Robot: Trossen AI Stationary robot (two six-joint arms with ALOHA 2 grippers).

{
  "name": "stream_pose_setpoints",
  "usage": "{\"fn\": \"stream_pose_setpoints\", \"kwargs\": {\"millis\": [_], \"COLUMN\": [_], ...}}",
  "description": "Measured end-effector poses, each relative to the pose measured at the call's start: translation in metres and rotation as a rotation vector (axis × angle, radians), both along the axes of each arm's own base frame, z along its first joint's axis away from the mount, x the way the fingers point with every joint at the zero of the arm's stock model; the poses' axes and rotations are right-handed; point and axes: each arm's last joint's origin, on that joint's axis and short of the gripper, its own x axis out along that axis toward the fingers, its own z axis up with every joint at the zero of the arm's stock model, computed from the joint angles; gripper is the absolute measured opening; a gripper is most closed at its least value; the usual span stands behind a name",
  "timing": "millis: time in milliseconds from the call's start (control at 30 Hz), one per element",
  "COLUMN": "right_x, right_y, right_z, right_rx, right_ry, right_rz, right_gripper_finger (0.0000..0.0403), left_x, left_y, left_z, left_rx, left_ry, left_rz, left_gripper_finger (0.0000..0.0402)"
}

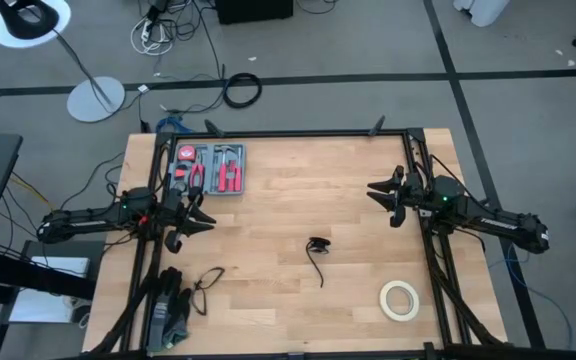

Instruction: Coil cords

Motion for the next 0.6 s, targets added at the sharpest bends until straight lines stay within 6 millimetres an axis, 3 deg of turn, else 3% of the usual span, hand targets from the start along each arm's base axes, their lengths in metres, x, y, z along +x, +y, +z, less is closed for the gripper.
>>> {"fn": "stream_pose_setpoints", "kwargs": {"millis": [300, 600], "right_x": [0.000, 0.000], "right_y": [0.000, 0.000], "right_z": [0.005, 0.005], "right_rx": [-0.016, -0.015], "right_ry": [-0.053, -0.053], "right_rz": [-0.001, 0.000], "right_gripper_finger": [0.0131, 0.0130], "left_x": [0.000, -0.002], "left_y": [0.000, 0.001], "left_z": [0.001, 0.015], "left_rx": [0.001, 0.003], "left_ry": [-0.008, -0.162], "left_rz": [0.000, 0.049], "left_gripper_finger": [0.0074, 0.0074]}}
